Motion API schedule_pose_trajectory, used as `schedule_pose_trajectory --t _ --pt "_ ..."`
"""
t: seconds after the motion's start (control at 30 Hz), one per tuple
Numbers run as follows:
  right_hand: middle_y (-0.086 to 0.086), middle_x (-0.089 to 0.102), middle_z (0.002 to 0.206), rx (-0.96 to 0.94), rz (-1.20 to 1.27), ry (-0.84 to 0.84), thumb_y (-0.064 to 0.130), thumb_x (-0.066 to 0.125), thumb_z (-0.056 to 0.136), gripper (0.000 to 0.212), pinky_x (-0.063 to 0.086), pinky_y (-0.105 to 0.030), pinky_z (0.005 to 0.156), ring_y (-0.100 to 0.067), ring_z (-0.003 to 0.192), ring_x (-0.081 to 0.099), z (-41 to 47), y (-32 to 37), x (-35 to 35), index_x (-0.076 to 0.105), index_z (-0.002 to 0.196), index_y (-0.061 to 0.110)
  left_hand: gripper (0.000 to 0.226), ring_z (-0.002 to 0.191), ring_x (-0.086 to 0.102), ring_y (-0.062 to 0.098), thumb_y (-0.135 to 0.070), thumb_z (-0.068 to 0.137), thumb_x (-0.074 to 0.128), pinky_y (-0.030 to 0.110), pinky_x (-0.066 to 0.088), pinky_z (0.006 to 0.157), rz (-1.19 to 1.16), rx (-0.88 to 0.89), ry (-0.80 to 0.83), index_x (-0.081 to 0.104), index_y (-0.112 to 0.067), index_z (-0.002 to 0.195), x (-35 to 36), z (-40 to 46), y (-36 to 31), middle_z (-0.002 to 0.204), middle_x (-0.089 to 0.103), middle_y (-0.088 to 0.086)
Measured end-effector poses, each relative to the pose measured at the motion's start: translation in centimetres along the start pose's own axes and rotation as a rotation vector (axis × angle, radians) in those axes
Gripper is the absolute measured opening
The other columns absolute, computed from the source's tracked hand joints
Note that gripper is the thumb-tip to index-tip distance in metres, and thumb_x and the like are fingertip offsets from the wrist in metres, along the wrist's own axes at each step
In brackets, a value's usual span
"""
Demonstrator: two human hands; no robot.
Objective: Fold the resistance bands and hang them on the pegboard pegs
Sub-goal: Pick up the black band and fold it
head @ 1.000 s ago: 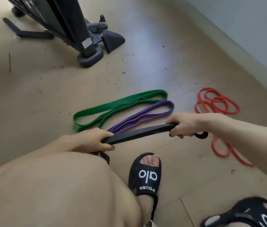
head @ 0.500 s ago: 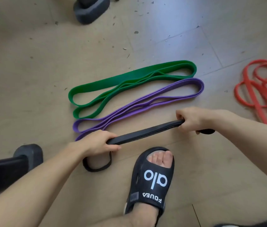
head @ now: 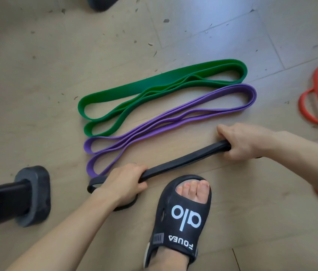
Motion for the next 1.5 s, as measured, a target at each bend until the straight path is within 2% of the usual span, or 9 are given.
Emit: schedule_pose_trajectory --t 0.13,0.23,0.37,0.6,0.77,0.97,1.13,1.23,1.5 --pt "-0.002 0.062 0.109 -0.040 -0.181 -0.038 0.043 0.062 0.084 0.041 0.040 -0.032 0.067 -0.029 0.099 0.065 -0.1 0.6 0.2 0.036 0.106 0.020 0.037 0.096 0.057 0.019 -0.034 0.090 0.062 0.037 0.048 0.070 0.029 0.001 -0.147 0.042 -0.029 0.120 -0.8 -0.8 0.0 0.109 0.046 -0.008" --pt "0.000 0.055 0.111 -0.069 -0.228 -0.129 0.040 0.062 0.082 0.041 0.037 -0.031 0.067 -0.025 0.103 0.061 -0.3 1.0 -0.4 0.039 0.110 0.021 0.049 0.101 0.055 0.019 -0.050 0.086 0.065 0.039 0.050 0.071 0.072 -0.038 -0.198 0.039 -0.029 0.122 -0.8 -0.8 0.4 0.112 0.046 -0.007" --pt "-0.009 0.054 0.099 -0.171 -0.329 -0.380 0.031 0.076 0.058 0.052 0.041 -0.037 0.067 -0.031 0.089 0.054 -1.1 2.1 -1.6 0.054 0.102 0.012 0.058 0.098 0.053 0.021 -0.071 0.084 0.060 0.038 0.048 0.075 0.120 -0.019 -0.243 0.045 -0.027 0.119 -0.9 -0.4 1.2 0.107 0.049 -0.004" --pt "-0.018 0.052 0.116 -0.167 -0.354 -0.423 0.029 0.068 0.057 0.057 0.045 -0.048 0.092 -0.037 0.102 0.052 -1.9 3.1 -2.2 0.059 0.110 0.008 0.052 0.100 0.060 0.023 -0.056 0.093 0.030 0.037 0.048 0.078 0.105 0.034 -0.210 0.054 -0.023 0.126 -1.9 -1.3 3.5 0.108 0.057 -0.002" --pt "-0.016 0.050 0.113 -0.160 -0.355 -0.387 0.034 0.070 0.060 0.089 0.044 -0.049 0.099 -0.036 0.100 0.052 -1.7 3.1 -1.3 0.049 0.143 0.009 0.044 0.106 0.058 0.024 -0.034 0.096 0.062 0.040 0.053 0.087 0.085 0.038 -0.273 0.052 -0.020 0.136 -2.9 -1.8 4.1 0.121 0.053 0.001" --pt "-0.014 0.051 0.120 -0.176 -0.326 -0.361 0.046 0.062 0.071 0.079 0.037 -0.050 0.109 -0.036 0.113 0.051 -1.6 3.5 -0.9 0.048 0.141 0.013 0.022 0.097 0.054 0.023 -0.014 0.091 0.060 0.039 0.052 0.077 0.083 0.060 -0.354 0.057 -0.018 0.113 -3.5 -2.2 4.6 0.109 0.050 0.000" --pt "-0.013 0.056 0.115 -0.168 -0.293 -0.383 0.044 0.058 0.079 0.067 0.046 -0.049 0.094 -0.035 0.101 0.055 -1.6 3.3 -1.4 0.053 0.136 0.008 0.010 0.086 0.059 0.027 -0.018 0.098 0.054 0.040 0.052 0.064 0.112 0.052 -0.388 0.056 -0.014 0.107 -3.3 -2.5 5.6 0.099 0.057 0.003" --pt "-0.011 0.055 0.111 -0.165 -0.314 -0.390 0.043 0.063 0.079 0.063 0.047 -0.047 0.087 -0.034 0.096 0.055 -1.5 3.3 -1.7 0.054 0.131 0.009 0.025 0.076 0.056 0.031 -0.027 0.099 0.039 0.039 0.049 0.064 0.137 0.090 -0.429 0.057 -0.010 0.097 -3.3 -2.6 5.3 0.089 0.055 0.006" --pt "-0.010 0.054 0.107 -0.180 -0.327 -0.419 0.044 0.063 0.084 0.048 0.048 -0.046 0.081 -0.032 0.093 0.053 -1.6 3.1 -1.6 0.056 0.119 0.012 0.029 0.074 0.057 0.035 -0.021 0.099 0.042 0.043 0.051 0.055 0.146 0.030 -0.538 0.062 -0.005 0.112 -2.9 -4.0 6.9 0.104 0.053 0.011"
Point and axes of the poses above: each hand's wrist, its own z-axis towards the middle knuckle, its own x-axis out of the palm, y = z × x, the point moved 10 cm from there along z, towards the middle knuckle
